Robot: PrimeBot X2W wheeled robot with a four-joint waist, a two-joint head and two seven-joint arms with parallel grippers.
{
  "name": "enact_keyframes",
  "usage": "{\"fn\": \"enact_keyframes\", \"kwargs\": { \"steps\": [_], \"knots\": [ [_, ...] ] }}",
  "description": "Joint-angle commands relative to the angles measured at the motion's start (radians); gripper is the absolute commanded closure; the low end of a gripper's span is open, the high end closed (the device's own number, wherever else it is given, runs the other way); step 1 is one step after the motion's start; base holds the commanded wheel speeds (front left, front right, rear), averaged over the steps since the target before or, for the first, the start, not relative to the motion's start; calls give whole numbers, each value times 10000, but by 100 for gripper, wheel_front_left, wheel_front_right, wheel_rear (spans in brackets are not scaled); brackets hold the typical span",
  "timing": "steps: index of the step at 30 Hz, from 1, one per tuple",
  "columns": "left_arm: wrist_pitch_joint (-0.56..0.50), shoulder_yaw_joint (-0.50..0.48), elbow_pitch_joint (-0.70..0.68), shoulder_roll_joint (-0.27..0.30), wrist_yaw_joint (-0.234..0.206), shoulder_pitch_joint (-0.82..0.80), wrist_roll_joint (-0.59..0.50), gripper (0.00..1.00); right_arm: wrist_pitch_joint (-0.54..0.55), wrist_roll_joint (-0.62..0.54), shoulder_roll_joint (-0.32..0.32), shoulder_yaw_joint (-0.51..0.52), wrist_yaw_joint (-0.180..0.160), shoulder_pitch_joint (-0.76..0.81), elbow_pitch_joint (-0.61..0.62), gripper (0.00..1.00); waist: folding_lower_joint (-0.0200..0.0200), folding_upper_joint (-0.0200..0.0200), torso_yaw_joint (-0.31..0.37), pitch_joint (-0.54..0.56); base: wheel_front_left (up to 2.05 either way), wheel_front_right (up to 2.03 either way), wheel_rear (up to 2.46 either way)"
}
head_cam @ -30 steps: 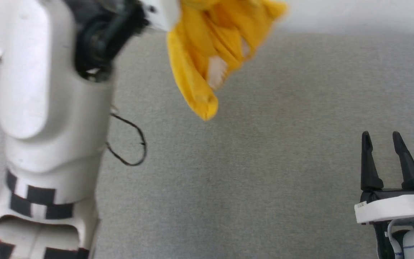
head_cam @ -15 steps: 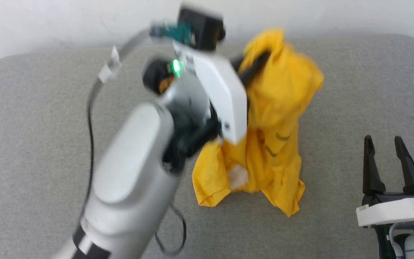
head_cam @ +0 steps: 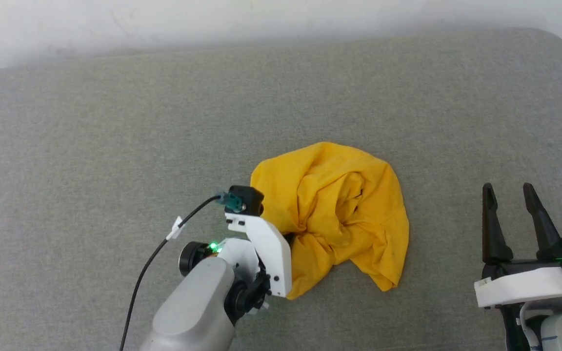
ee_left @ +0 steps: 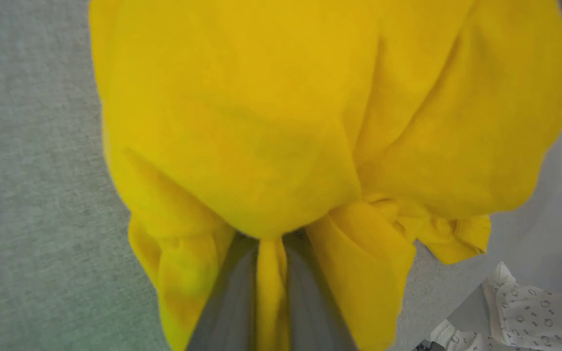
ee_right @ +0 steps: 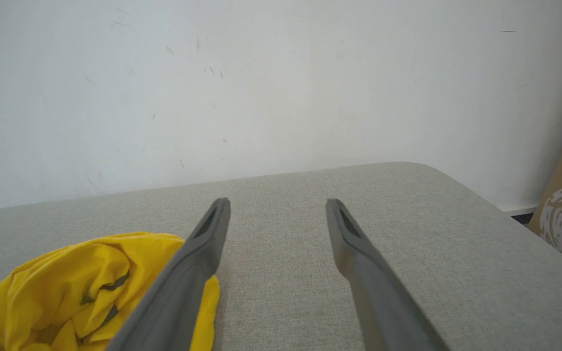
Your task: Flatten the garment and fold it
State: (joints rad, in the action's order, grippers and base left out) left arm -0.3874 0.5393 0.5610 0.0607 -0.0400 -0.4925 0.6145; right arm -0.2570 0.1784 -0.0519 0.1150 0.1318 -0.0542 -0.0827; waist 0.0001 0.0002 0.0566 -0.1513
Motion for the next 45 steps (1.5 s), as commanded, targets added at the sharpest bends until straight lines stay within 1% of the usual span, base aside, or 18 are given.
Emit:
{"fn": "enact_keyframes", "kwargs": {
  "steps": [1, 2, 5, 7, 10, 11, 14, 16, 18, 20, 22, 24, 26, 29, 32, 35, 39, 45],
  "knots": [
    [323, -19, 365, -51, -35, -42, 107, 11, -47, 12, 17, -38, -11, -91, -20, 0, -1, -2, 17, -39, 0, 0, 0],
    [554, -34, 476, -65, -48, -130, 163, 0, -47, 0, 17, -28, -11, -95, -20, 0, -1, -2, -1, -39, 0, 0, 0],
    [1234, -81, 551, -90, 17, -411, 407, 0, -47, -49, 17, 22, -11, -82, -27, 0, -1, -2, -59, 8, 0, 0, 0],
    [1606, -92, 410, -97, 139, -543, 600, 0, -47, -82, 17, 64, -11, -58, -27, 0, -1, -2, -96, 71, 0, 0, 0],
    [2303, -148, -151, -100, 235, -635, 709, 0, -47, -101, 17, 136, -11, 23, -9, 0, -1, -2, -166, 170, 0, 0, 0],
    [2303, -148, -151, -100, 235, -635, 709, 0, -47, -101, 17, 136, -11, 23, -9, 0, -1, -2, -166, 170, 0, 0, 0],
    [3098, -349, -1074, 17, 143, -452, 614, 0, -47, -106, 17, 186, -11, 116, 20, 0, -1, -2, -232, 248, 0, 0, 0],
    [3688, -588, -1812, 261, -89, -130, 473, 0, -47, -99, 17, 192, -11, 164, 46, 0, -1, -2, -271, 290, 0, 0, 0],
    [4427, -771, -2619, 646, -345, 265, 103, 0, -47, -91, 17, 177, -11, 202, 70, 0, -1, -2, -308, 307, 0, 0, 0],
    [5259, -1035, -3353, 1033, -769, 761, -334, 0, -47, -85, 17, 160, -11, 228, 91, 0, -1, -2, -338, 317, 0, 0, 0],
    [5955, -1227, -4047, 1379, -1062, 1343, -745, 0, -47, -90, 17, 146, -11, 254, 113, 0, -1, -2, -374, 332, 0, 0, 0],
    [6321, -1482, -4739, 1662, -1298, 1963, -1143, 0, -47, -107, 17, 138, -11, 285, 148, 0, -1, -2, -416, 341, 0, 0, 0],
    [6457, -1780, -5311, 1952, -1484, 2607, -1658, 0, -47, -129, 17, 131, -11, 312, 181, 0, -1, -2, -446, 349, 0, 0, 0],
    [6484, -2388, -6326, 2151, -1711, 3553, -2692, 0, -47, -165, 17, 109, -11, 351, 203, 0, -1, -2, -468, 372, 0, 0, 0],
    [6488, -2907, -6786, 2054, -1976, 4653, -3417, 0, -47, -218, 17, 98, -11, 415, 205, 0, -1, -2, -490, 437, 0, 0, 0],
    [6489, -3227, -6757, 1799, -2028, 5546, -3615, 0, -47, -231, 17, 80, -11, 527, 187, 0, -1, -2, -523, 516, 0, 0, 0],
    [6490, -3578, -6480, 1375, -1664, 6025, -3490, 0, -47, -233, 17, 54, -11, 654, 131, 0, -1, -2, -604, 589, 0, 0, 0],
    [6491, -4019, -6324, 883, -1080, 5884, -3705, 0, -47, -356, 17, -20, -11, 535, 79, 0, -1, -2, -707, 595, 0, 0, 0]
  ]
}}
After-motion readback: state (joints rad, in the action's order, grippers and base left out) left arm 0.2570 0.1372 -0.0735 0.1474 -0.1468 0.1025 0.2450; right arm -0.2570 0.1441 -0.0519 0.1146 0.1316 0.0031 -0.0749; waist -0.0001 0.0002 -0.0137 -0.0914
